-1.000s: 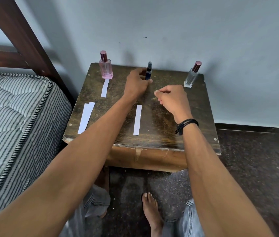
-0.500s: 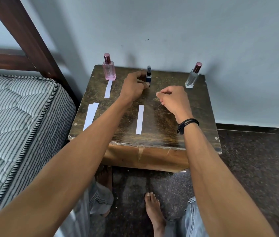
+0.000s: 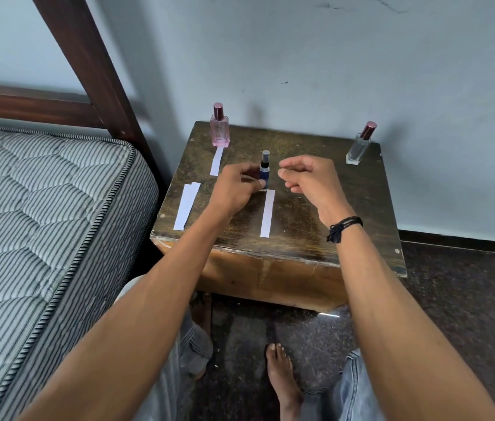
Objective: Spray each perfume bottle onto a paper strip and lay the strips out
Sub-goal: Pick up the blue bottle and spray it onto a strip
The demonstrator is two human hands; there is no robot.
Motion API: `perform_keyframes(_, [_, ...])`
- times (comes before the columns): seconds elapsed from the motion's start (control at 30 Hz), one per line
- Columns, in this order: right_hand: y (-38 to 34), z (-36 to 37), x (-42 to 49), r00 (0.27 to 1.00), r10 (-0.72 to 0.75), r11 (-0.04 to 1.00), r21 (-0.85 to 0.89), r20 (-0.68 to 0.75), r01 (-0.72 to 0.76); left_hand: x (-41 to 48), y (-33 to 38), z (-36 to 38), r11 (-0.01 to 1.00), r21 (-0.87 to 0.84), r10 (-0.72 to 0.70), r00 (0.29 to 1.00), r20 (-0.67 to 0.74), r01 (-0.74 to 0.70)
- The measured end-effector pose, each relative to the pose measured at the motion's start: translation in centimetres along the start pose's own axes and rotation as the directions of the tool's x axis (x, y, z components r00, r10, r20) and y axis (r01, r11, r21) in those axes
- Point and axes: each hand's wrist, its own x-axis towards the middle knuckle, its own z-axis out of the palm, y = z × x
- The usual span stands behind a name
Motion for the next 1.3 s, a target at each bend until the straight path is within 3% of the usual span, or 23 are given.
perform_keyframes(0.27, [-0.4,2.0,-1.5,0.987,-0.06,0.997,-0.028,0.146,0.065,-3.0,-0.3,-1.1,0.999,-0.04,0.02,0.999,0.041,-0.018])
perform_keyframes(0.97, [-0.3,3.3,-6.9,0.998,-0.061,0.997,-0.054,0.011,0.061,-7.8,0.3,-2.5,0.996,-0.085,0.001,0.999,0.046,0.003])
perform_keyframes(1.13, [-0.8,3.4,-7.7,0.996,-0.085,0.993,-0.081,0.01,0.086,-8.1,0.6,-3.3,0.961,-0.277,-0.021,1.0,0.017,0.025])
perform_keyframes(1.3, [-1.2,3.9,-7.6,0.992,-0.1,0.969,-0.219,0.08,0.115,-8.0,0.7,-4.1,0.924,-0.382,-0.013,0.999,0.032,0.024])
